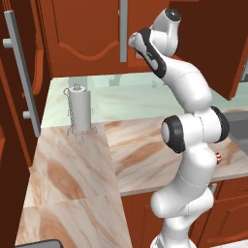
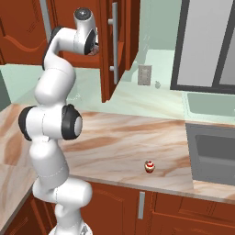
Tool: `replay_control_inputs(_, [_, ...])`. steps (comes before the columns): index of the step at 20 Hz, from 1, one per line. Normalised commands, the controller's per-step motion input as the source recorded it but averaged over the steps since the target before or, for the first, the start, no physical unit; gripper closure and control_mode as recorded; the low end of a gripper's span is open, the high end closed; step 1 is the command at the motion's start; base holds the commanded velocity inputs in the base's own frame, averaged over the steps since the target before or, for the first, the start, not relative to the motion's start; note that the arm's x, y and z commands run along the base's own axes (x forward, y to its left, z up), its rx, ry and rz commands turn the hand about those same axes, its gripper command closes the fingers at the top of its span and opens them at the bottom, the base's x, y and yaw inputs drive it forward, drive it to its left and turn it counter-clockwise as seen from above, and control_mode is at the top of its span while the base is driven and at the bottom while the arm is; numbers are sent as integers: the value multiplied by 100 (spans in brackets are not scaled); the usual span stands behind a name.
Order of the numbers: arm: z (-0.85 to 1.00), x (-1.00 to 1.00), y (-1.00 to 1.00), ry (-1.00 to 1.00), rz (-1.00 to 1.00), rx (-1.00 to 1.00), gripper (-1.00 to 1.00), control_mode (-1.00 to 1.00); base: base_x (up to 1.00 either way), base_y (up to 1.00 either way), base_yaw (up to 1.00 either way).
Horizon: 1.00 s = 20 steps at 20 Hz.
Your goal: Open the cabinet. Pick the bar soap and place it next to the sink. Then close the cabinet.
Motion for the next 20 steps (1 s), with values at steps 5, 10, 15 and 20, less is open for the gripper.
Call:
replay_control_inputs(5, [0,5,0,1,0,-2,-100,-100,0,0,0])
replay_control_inputs(10, [0,4,1,0,0,-5,-100,-100,0,0,0])
replay_control_inputs(15, [-7,11,0,0,0,-5,-100,-100,0,0,0])
replay_control_inputs(20, [-13,15,0,0,0,-2,-100,-100,0,0,0])
